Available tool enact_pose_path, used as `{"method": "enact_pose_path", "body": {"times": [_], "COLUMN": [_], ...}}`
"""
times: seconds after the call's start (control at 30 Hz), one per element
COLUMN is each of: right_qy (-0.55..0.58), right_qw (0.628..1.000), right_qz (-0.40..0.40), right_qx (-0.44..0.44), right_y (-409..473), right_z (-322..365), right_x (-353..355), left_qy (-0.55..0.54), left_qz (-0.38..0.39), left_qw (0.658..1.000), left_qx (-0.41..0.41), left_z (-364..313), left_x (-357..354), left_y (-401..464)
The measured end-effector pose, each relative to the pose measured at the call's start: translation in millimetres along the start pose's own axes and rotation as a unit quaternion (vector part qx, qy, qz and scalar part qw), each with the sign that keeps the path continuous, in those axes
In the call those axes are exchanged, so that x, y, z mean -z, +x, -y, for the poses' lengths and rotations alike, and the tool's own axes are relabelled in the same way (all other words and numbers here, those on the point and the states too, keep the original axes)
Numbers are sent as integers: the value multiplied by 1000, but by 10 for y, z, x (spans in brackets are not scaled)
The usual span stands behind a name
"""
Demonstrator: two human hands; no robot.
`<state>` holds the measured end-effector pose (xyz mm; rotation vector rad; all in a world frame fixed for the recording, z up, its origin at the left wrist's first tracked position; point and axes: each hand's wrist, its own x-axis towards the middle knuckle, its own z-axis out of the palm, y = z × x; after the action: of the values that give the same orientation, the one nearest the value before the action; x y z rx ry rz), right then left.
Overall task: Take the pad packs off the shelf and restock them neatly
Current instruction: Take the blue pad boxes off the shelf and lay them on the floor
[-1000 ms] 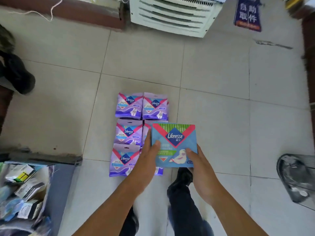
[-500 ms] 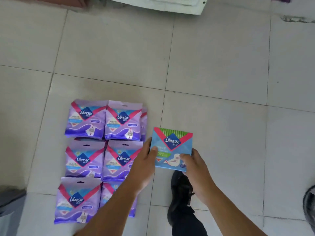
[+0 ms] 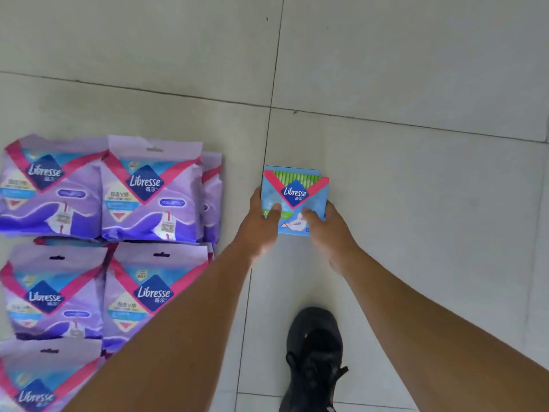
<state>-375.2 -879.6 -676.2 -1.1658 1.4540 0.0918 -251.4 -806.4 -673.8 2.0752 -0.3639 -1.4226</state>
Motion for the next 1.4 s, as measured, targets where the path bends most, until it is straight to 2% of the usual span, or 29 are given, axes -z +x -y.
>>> {"method": "enact_pose_path", "body": {"times": [0.17,0.23,0.43,0.5,0.57,0.77,0.93,1.03,1.17,1.3,1.4], "right_qy": [-27,-57,-169,-186,-220,-344,-436,-452,-452,-462,-466], "right_qw": [998,996,984,978,970,923,840,795,761,689,620], "right_qz": [-38,-59,-42,-55,-77,-80,-60,-62,-27,13,57], "right_qx": [31,41,-45,-83,-73,151,317,400,465,558,629], "right_y": [-186,-129,3,-184,-479,-1975,-3587,-4470,-5276,-5773,-6105], "right_z": [86,159,209,297,407,1103,1863,2250,2683,2985,3053], "right_x": [23,22,2,49,118,118,-284,-656,-1228,-1859,-2356], "left_qy": [-8,24,133,137,152,173,239,268,284,266,235], "left_qz": [-30,-24,11,-18,-55,-143,-208,-248,-324,-425,-493], "left_qw": [999,999,989,987,986,971,931,906,877,852,832], "left_qx": [-16,1,67,82,37,-79,-183,-213,-213,-151,-93], "left_z": [-69,-124,-221,-274,-325,-655,-1060,-1138,-979,-588,-272], "left_x": [33,60,138,217,376,1192,2138,2754,3515,4070,4318], "left_y": [-127,-74,-58,-194,-449,-1763,-3179,-3969,-4839,-5504,-6003]}}
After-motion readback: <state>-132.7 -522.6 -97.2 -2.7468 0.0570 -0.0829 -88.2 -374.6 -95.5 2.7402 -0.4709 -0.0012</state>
